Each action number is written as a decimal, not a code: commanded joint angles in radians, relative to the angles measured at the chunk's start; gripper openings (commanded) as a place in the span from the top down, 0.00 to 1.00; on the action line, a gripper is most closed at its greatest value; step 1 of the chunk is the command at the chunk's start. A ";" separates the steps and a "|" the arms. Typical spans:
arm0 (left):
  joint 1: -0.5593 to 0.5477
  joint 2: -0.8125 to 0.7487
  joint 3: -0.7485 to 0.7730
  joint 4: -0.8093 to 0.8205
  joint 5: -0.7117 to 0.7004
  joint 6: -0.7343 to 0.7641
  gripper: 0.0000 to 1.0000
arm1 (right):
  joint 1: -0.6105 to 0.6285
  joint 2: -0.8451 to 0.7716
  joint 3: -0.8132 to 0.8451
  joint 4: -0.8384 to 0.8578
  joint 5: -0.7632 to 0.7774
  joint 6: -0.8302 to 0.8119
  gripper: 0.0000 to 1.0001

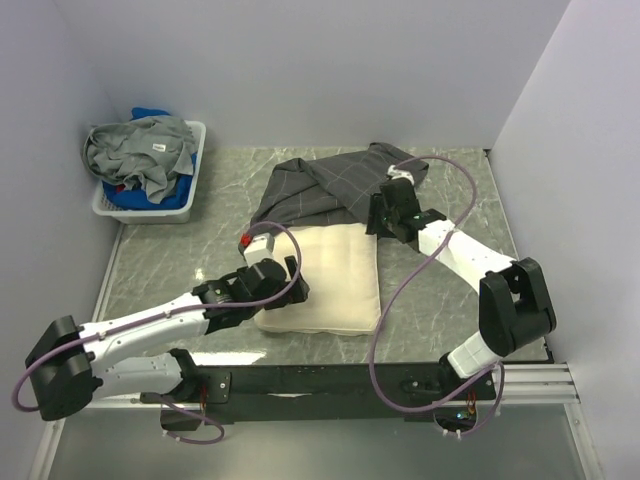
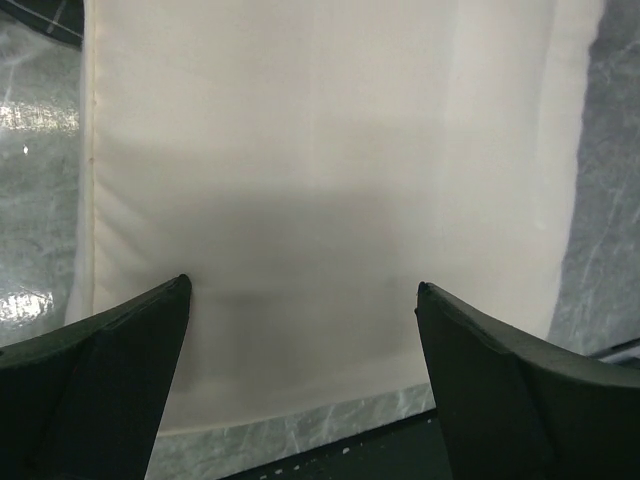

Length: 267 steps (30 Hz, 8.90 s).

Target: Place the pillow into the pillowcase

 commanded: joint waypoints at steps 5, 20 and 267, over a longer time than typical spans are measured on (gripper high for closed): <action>-0.013 0.092 -0.022 0.113 -0.058 -0.011 0.01 | -0.099 0.028 -0.033 0.139 0.009 -0.036 0.45; 0.098 0.129 -0.032 0.198 0.008 0.052 0.31 | -0.103 0.164 0.015 0.263 0.023 -0.002 0.65; 0.438 -0.038 0.078 0.552 0.232 0.086 0.78 | 0.549 0.346 1.276 -0.530 -0.001 0.027 1.00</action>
